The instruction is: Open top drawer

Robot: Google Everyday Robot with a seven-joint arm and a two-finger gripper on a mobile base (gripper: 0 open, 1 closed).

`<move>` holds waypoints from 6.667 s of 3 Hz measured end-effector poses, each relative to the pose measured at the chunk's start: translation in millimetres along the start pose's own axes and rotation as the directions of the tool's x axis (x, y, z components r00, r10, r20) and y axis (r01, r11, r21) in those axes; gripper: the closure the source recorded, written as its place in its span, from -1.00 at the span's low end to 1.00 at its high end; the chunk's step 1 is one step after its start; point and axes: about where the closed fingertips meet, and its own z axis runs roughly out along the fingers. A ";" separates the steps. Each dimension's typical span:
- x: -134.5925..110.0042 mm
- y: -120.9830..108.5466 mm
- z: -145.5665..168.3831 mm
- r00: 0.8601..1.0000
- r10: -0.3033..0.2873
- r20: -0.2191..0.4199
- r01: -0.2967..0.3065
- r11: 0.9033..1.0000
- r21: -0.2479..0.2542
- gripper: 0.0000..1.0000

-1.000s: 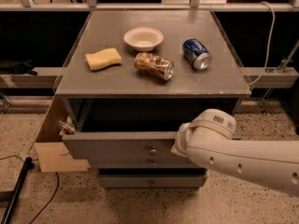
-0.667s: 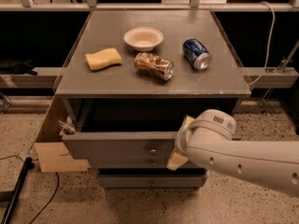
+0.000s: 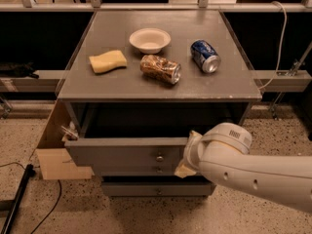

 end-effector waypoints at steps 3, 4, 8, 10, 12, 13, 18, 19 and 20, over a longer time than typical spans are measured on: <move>5.9 17.3 -14.9 0.997 0.060 0.037 -0.059 0.998 -0.038 1.00; 6.9 18.9 -14.9 0.998 0.059 0.037 -0.058 0.998 -0.040 1.00; 11.5 29.9 -25.2 0.998 0.052 0.044 -0.049 0.997 -0.053 1.00; 11.5 29.9 -25.2 0.998 0.052 0.044 -0.049 0.997 -0.053 0.25; 11.5 29.9 -25.3 0.998 0.052 0.044 -0.049 0.997 -0.053 -0.68; 11.5 29.9 -25.3 0.998 0.052 0.044 -0.049 0.997 -0.053 -1.00; 20.0 43.7 -33.0 0.996 0.070 0.050 -0.066 0.995 -0.072 0.64; 26.9 53.0 -37.7 0.995 0.089 0.042 -0.086 0.993 -0.084 1.00; 26.9 53.0 -37.7 0.995 0.089 0.042 -0.086 0.993 -0.084 1.00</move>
Offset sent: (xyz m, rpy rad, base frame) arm -0.1361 -0.0469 -0.0886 0.1872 0.1065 -0.1034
